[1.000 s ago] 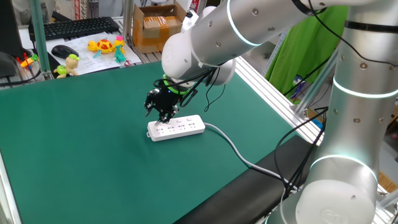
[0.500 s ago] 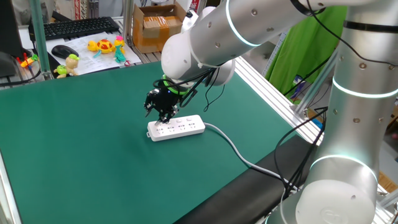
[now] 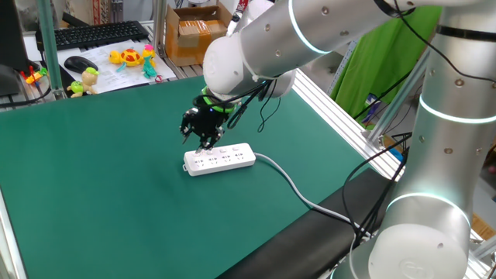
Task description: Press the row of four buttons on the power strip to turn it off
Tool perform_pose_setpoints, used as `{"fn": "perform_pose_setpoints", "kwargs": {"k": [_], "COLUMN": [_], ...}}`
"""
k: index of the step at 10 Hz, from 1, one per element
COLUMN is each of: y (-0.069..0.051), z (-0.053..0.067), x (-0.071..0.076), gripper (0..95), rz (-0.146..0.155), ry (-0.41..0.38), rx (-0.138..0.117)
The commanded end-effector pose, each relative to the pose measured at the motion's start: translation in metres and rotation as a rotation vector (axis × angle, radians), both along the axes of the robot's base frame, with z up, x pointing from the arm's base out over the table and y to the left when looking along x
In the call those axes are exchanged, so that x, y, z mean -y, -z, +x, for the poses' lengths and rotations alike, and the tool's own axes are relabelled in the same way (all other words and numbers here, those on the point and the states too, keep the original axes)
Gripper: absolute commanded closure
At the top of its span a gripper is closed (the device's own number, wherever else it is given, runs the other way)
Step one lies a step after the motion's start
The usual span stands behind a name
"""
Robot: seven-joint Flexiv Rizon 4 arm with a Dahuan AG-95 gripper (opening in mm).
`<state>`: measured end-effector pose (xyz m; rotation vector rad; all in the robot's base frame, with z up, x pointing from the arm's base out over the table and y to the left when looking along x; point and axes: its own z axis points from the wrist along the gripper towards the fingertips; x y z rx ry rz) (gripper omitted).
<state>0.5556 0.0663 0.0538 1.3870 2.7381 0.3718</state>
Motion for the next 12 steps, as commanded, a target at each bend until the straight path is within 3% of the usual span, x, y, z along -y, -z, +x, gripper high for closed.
{"fn": "perform_pose_setpoints", "kwargs": {"k": [1, 2, 3, 5, 6, 7, 10, 12], "y": [-0.024, -0.03, -0.041, -0.057, -0.062, -0.066, -0.073, -0.073], "z": [-0.007, -0.009, -0.014, -0.021, -0.024, -0.027, -0.033, -0.033], "x": [0.006, 0.008, 0.012, 0.018, 0.02, 0.02, 0.014, 0.014], "gripper": [57.0, 57.0, 57.0, 57.0, 57.0, 57.0, 57.0, 57.0], "rz": [-0.06, -0.083, -0.136, -0.18, -0.197, -0.242, -0.334, -0.338], "ry": [-0.238, -0.318, -0.434, -0.564, -0.614, -0.692, -0.844, -0.844], "rx": [-0.007, -0.011, -0.014, -0.007, 0.004, 0.004, -0.018, -0.027]}}
